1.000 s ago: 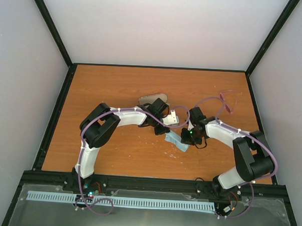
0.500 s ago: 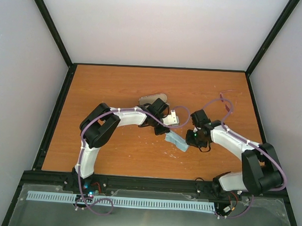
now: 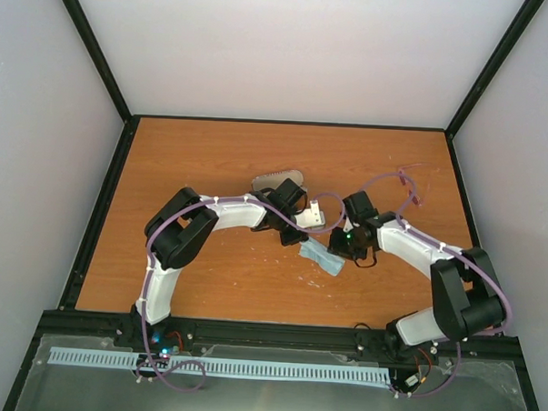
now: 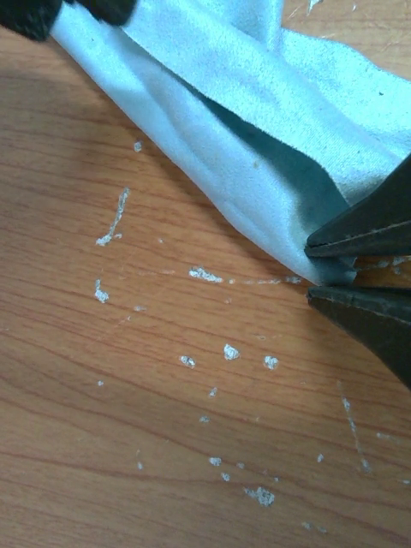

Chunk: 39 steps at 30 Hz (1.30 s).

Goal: Organize the sunglasses
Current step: Fold the glasses cleaning cloth at the center of the board.

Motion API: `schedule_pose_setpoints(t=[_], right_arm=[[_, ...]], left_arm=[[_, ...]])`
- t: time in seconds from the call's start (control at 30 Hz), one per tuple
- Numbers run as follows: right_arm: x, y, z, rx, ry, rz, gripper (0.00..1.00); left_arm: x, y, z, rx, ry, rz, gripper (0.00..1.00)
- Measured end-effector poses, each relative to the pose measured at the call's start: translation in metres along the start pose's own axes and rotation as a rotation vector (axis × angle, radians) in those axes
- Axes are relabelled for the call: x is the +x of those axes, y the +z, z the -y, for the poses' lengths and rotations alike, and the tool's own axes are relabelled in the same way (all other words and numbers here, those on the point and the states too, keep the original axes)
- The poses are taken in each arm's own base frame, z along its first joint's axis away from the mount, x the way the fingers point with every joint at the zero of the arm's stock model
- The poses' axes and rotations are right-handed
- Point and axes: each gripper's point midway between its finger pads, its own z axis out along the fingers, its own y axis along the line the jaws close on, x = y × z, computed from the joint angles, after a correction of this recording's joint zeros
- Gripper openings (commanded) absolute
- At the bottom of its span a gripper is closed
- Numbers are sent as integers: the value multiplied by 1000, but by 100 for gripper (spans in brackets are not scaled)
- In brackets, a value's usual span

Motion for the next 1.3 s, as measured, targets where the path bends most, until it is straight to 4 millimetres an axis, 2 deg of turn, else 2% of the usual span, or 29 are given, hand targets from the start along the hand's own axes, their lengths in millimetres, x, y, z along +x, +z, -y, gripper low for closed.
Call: schedule_pose_setpoints(t=[0.27, 0.47, 1.23, 1.3], right_arm=[[-12, 17, -14, -39, -36, -38, 27], [-12, 26, -16, -47, -43, -70, 24], [3, 24, -40, -155, -95, -131, 24], [4, 22, -40, -156, -99, -129, 31]], left_arm=[[-1, 0, 0, -3, 2, 2, 13], [0, 0, -2, -8, 1, 1, 13], [-2, 1, -3, -18, 7, 8, 13], [-2, 1, -3, -17, 7, 9, 13]])
